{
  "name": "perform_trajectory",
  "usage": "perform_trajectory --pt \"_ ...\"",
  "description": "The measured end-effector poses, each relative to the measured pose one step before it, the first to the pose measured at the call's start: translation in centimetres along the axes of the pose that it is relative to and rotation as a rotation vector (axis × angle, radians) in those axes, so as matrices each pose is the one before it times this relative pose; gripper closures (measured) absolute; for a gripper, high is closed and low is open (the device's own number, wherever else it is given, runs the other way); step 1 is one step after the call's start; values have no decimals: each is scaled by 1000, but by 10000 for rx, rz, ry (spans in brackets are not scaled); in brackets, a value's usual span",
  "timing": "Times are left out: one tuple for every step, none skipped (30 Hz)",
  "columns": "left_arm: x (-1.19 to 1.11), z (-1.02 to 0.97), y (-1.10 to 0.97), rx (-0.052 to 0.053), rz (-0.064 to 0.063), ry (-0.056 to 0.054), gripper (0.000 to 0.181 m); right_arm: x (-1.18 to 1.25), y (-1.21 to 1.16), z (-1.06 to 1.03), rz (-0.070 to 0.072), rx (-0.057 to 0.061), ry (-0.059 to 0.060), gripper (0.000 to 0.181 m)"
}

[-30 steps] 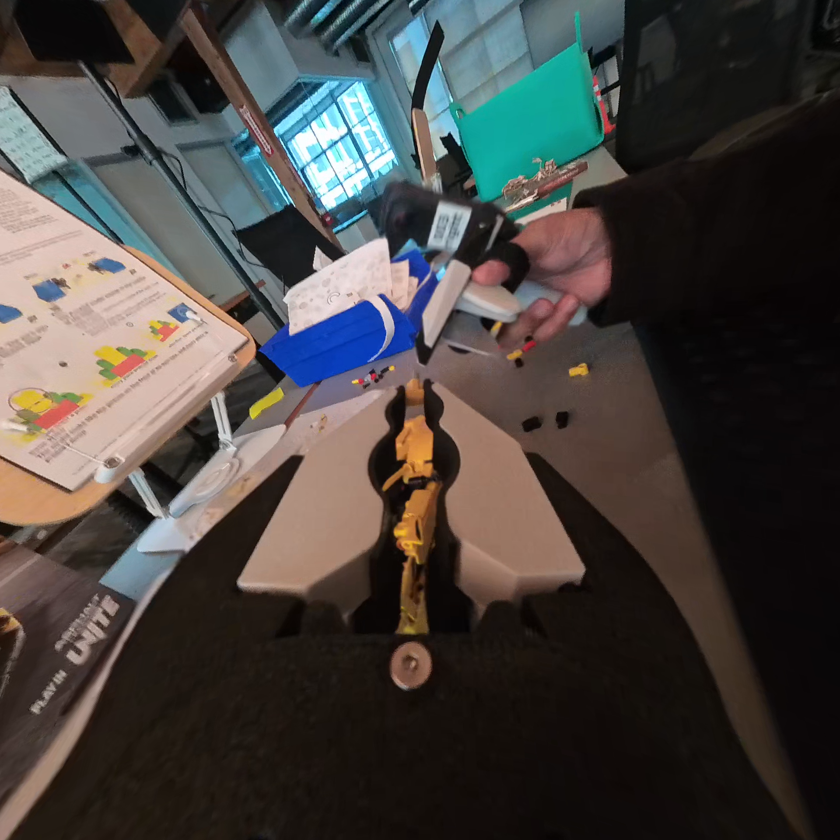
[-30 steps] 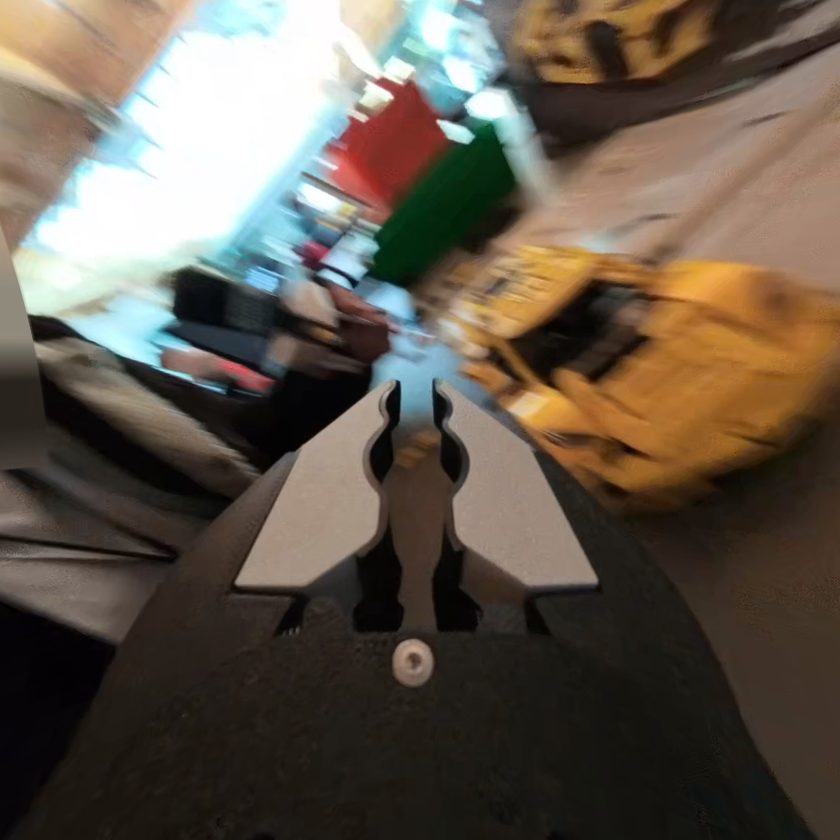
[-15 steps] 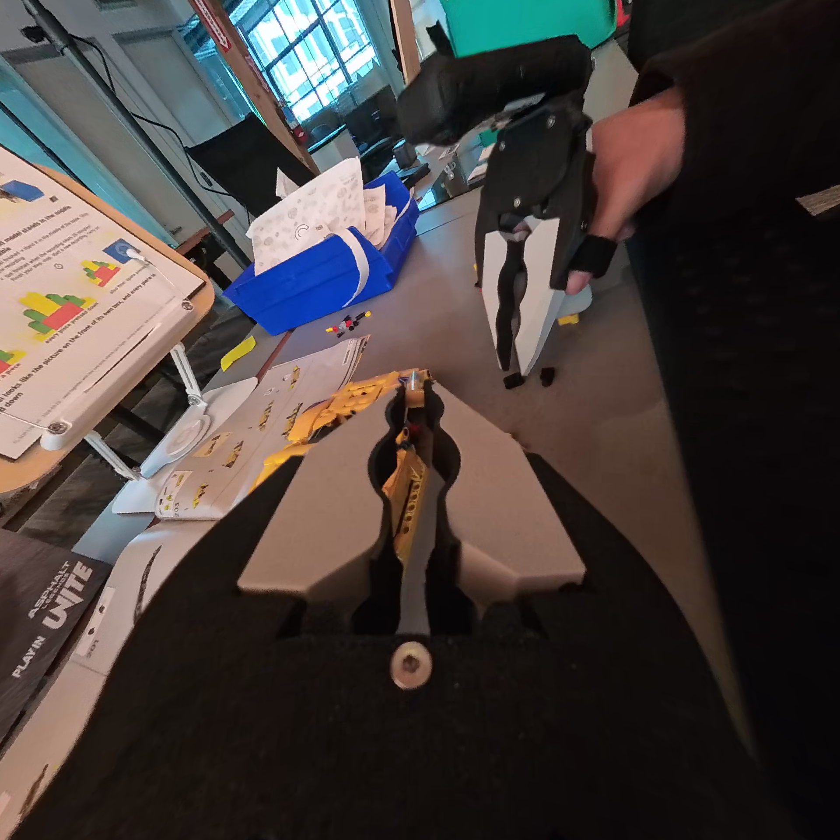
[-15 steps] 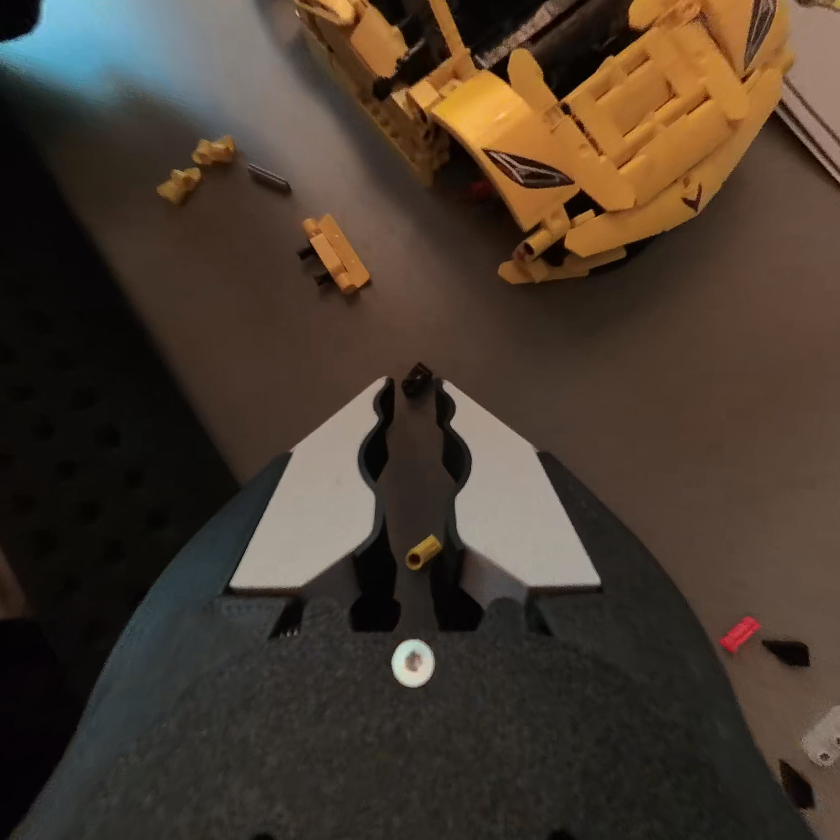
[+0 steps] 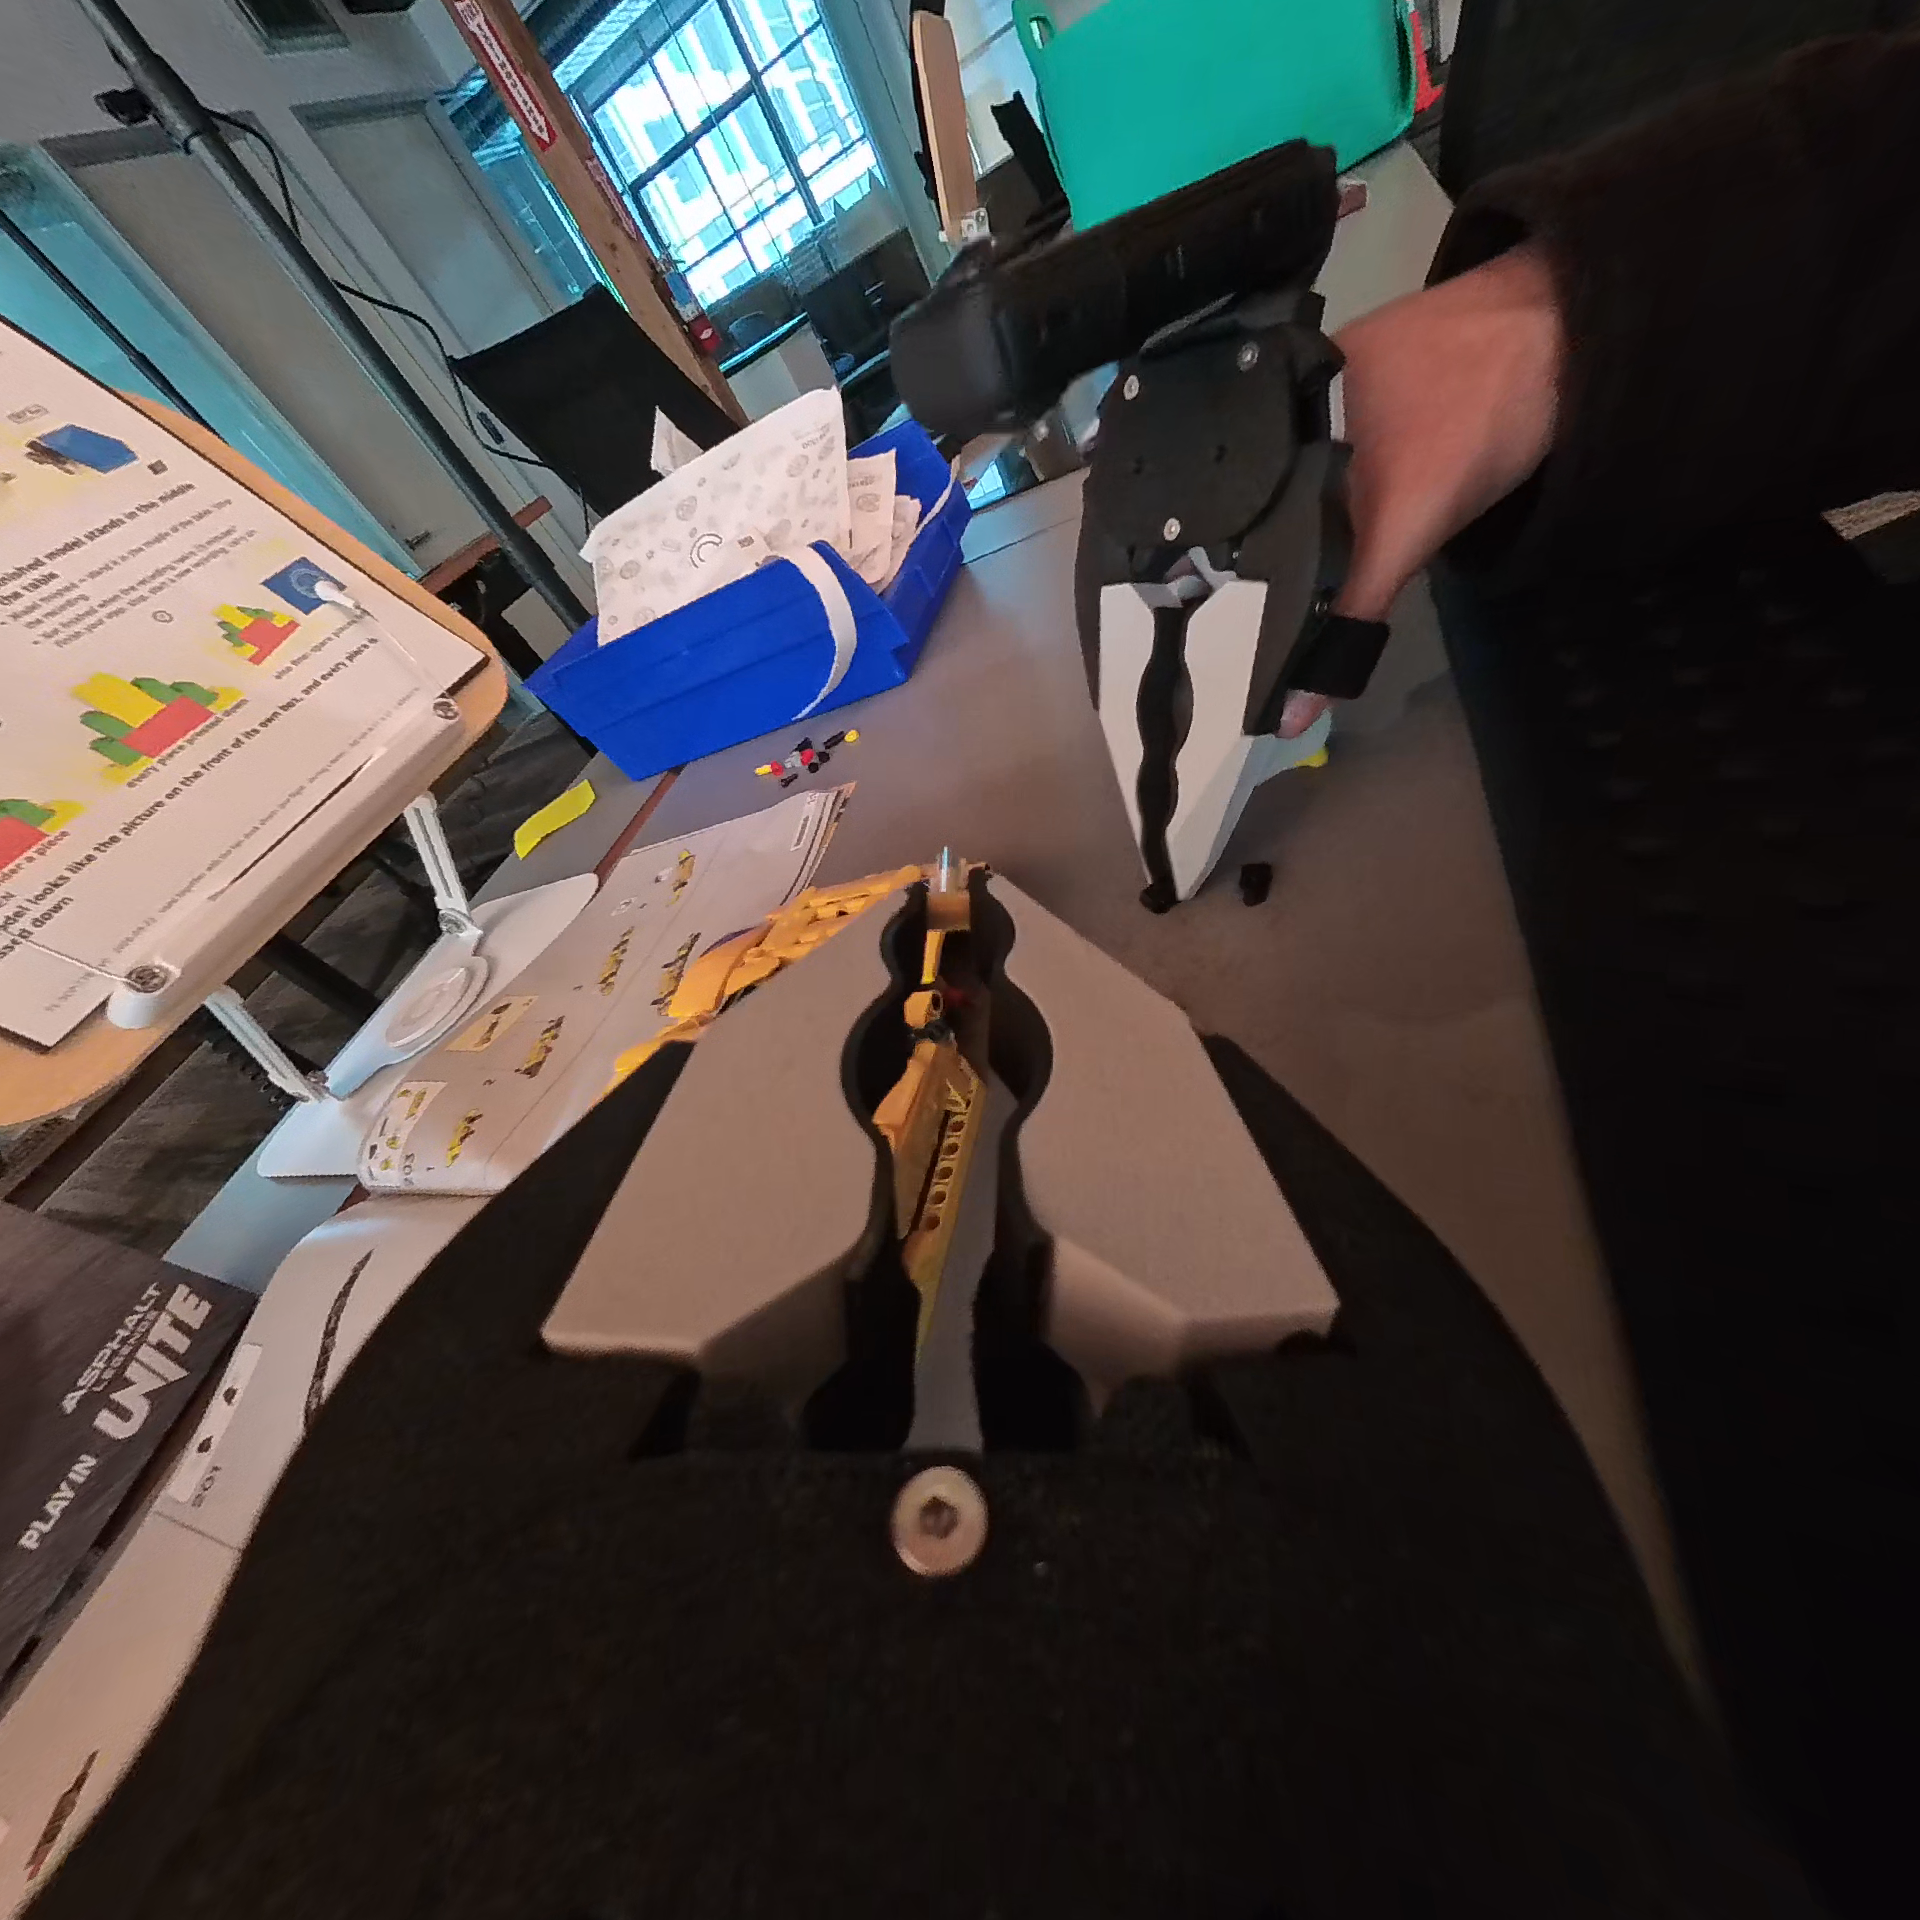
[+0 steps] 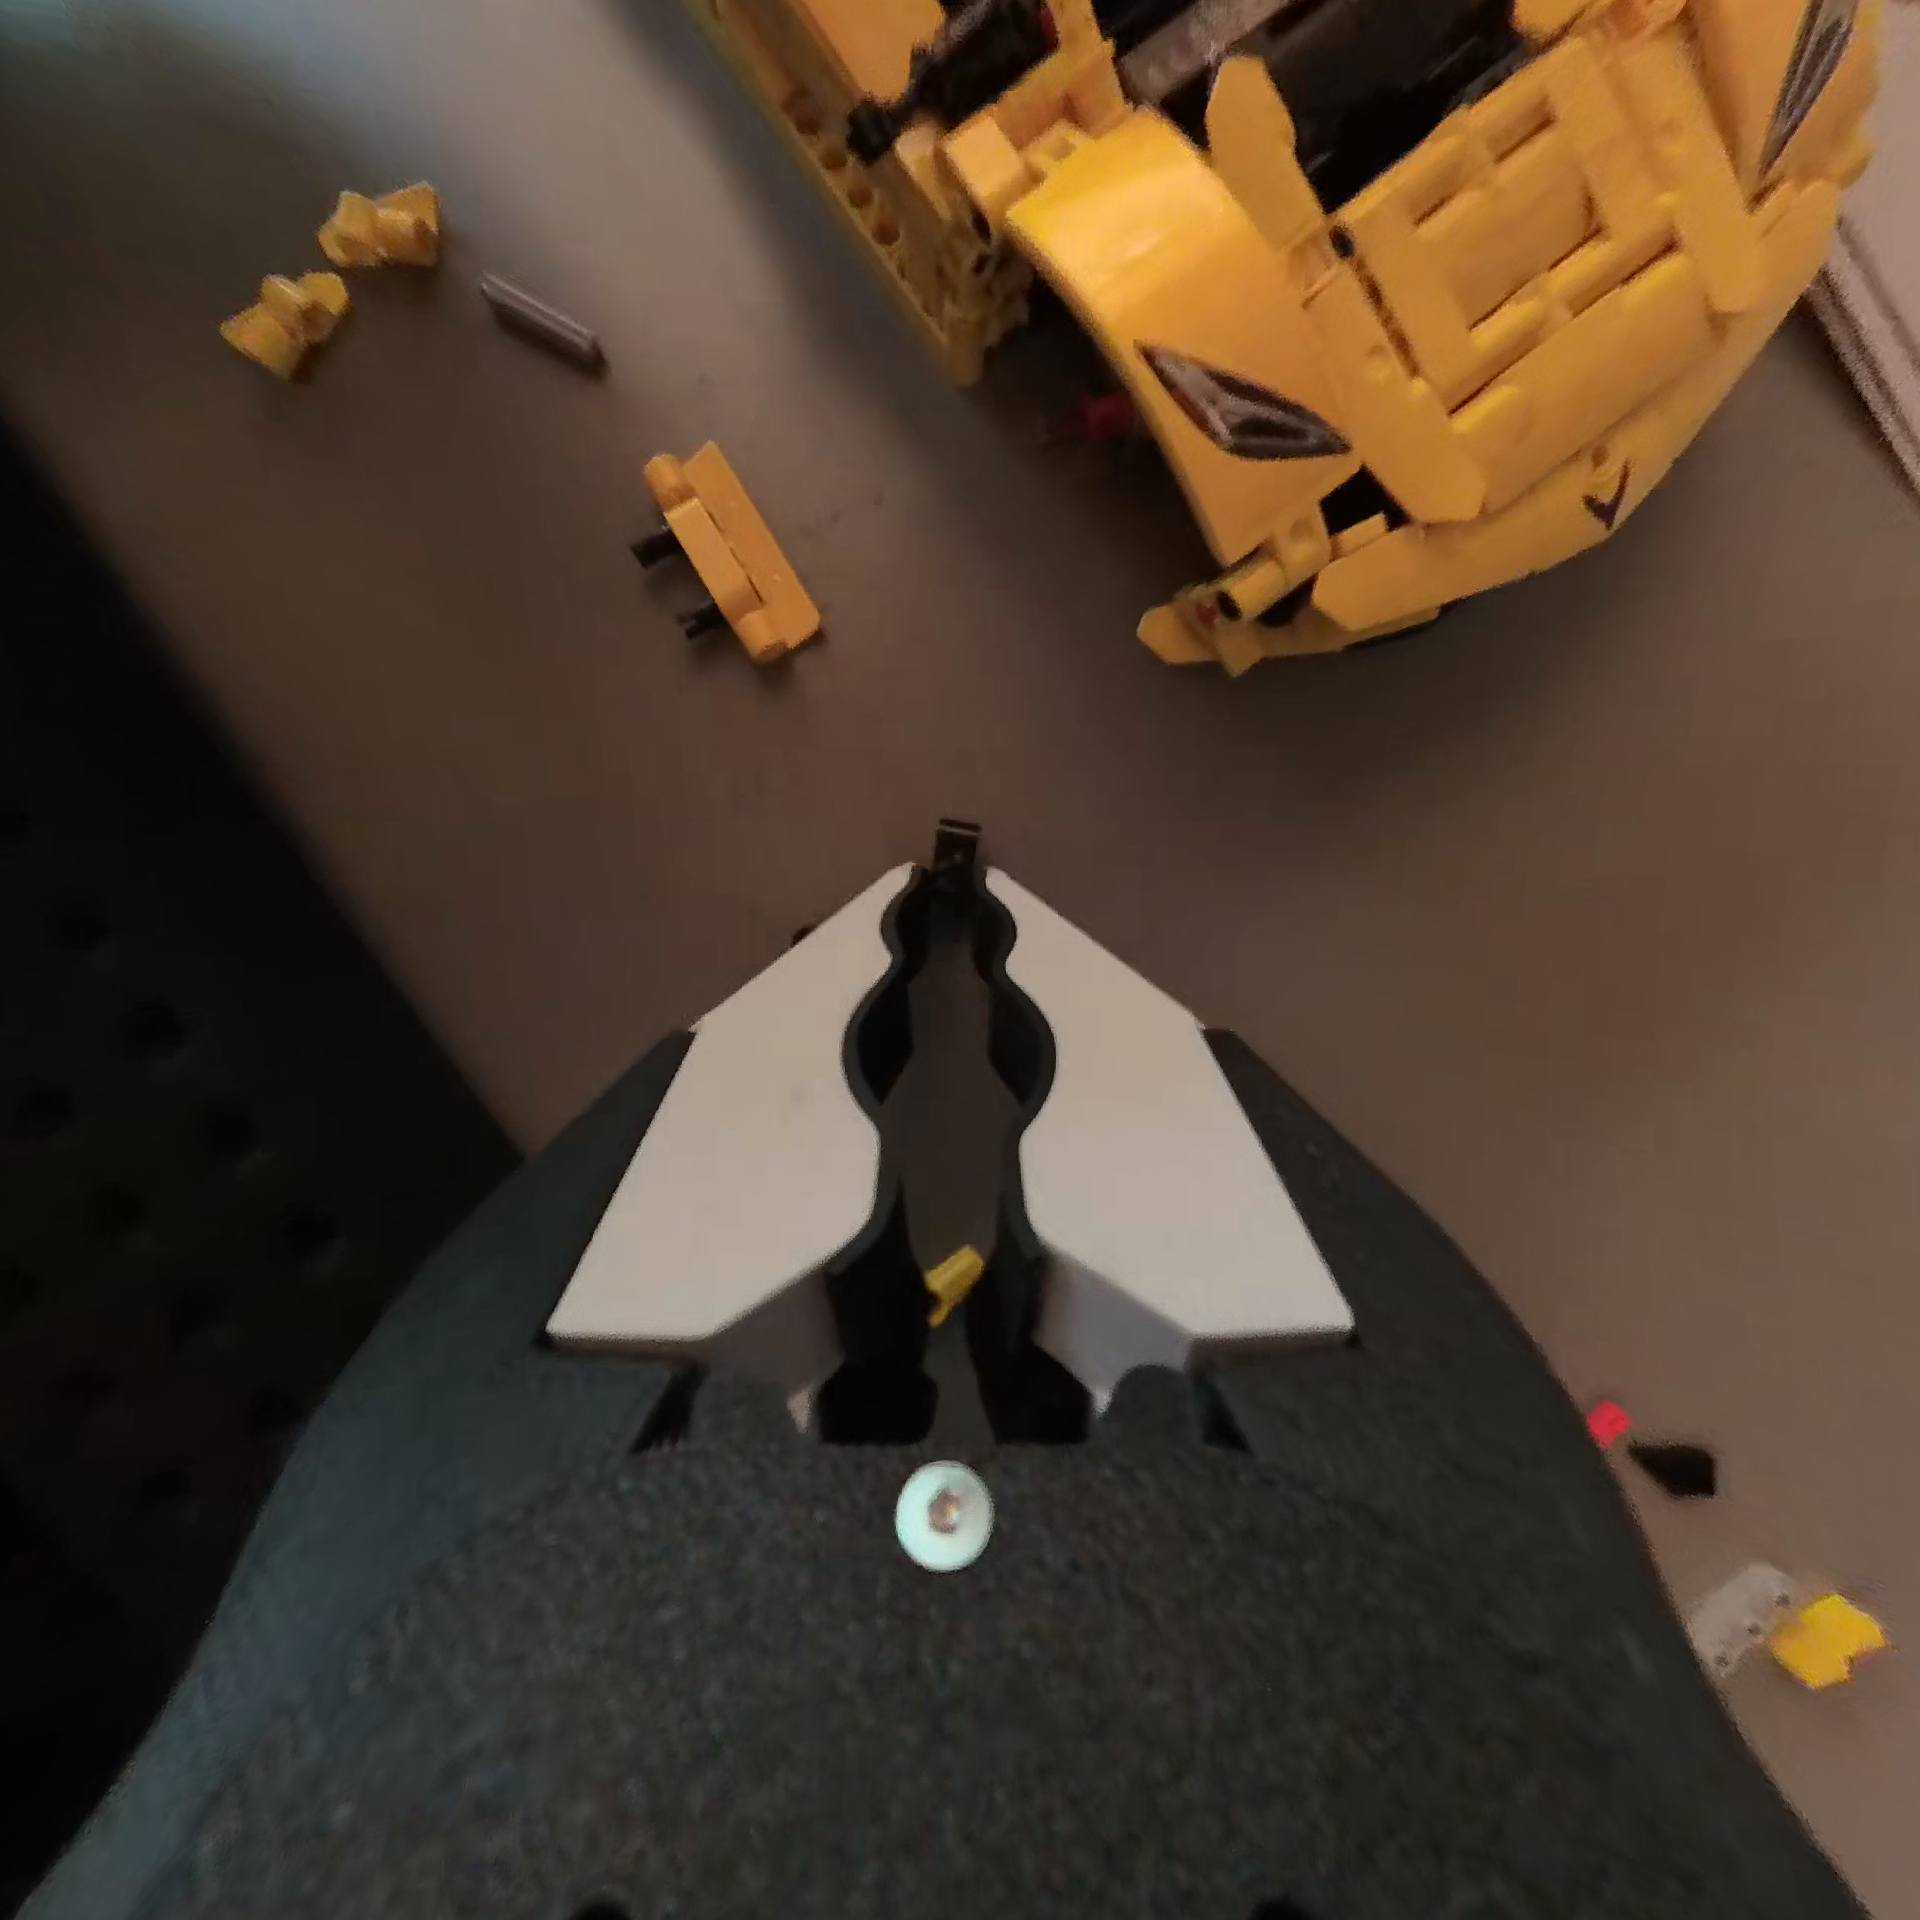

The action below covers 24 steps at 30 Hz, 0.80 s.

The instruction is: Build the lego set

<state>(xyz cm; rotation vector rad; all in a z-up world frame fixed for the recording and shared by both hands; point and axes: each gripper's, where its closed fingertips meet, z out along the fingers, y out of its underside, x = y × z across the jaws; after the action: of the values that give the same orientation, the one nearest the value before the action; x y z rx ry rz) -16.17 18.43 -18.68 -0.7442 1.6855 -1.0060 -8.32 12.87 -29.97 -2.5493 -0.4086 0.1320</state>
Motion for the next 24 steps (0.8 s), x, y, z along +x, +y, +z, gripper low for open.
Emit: perform_trajectory --pt "-60 -25 -85 68 35 -29 174 93 -686 -244 6 476 -54 174" --pt "-80 -36 -88 60 21 -38 175 51 -996 -417 80 639 -113 174" --pt "-108 -19 -82 44 -12 -44 175 27 -1336 -557 164 831 -170 174" --pt "-166 -40 -93 61 -37 -69 174 -202 -1632 -622 194 968 -356 174" --pt "-205 -69 -181 111 -53 -78 174 -542 -1851 -611 143 1077 -592 174" --pt "-217 -103 -245 158 -45 -73 175 -531 -1819 -448 169 985 -609 174" --pt "-272 -133 -294 188 21 -105 174 -292 -1583 -200 333 720 -518 175" --pt "-305 -151 -370 219 174 -160 174 -692 -1397 38 570 493 -878 175" --pt "-289 -173 -399 216 354 -195 175 -816 -1316 208 758 375 -1040 175" --pt "-253 -146 -315 129 470 -212 174 -488 -1207 337 728 331 -894 175" --pt "-164 -76 -82 -5 501 -195 174 -162 -1018 408 599 330 -766 175" --pt "-94 -1 163 -131 446 -165 174 -3 -703 468 733 187 -813 175" --pt "9 51 322 -197 309 -84 174 104 -566 442 761 162 -814 175" --pt "12 34 258 -158 85 -38 174 131 -484 405 500 210 -713 175" --pt "-204 -30 45 -54 -95 -119 174 279 -133 431 245 64 -471 175" --pt "-401 -106 -132 9 -137 -191 174 446 172 384 56 -20 -181 175" --pt "-392 -125 -128 18 -78 -170 174 237 377 355 129 -53 -153 175" --pt "-251 -76 -38 12 60 -121 174 -38 409 277 214 -14 -219 175" --pt "-86 -12 94 -28 198 -84 174 -7 378 171 143 22 -104 175" --pt "82 64 157 -85 310 -46 174 203 437 80 94 -37 87 175" --pt "211 120 222 -159 361 6 174 419 434 -3 116 -98 233 175" --pt "260 148 296 -217 335 27 174 340 209 -91 57 -28 211 175" --pt "237 150 328 -226 335 12 174 110 -52 -182 88 50 81 175" --pt "142 134 357 -236 438 -45 174 118 -184 -293 176 46 91 175"
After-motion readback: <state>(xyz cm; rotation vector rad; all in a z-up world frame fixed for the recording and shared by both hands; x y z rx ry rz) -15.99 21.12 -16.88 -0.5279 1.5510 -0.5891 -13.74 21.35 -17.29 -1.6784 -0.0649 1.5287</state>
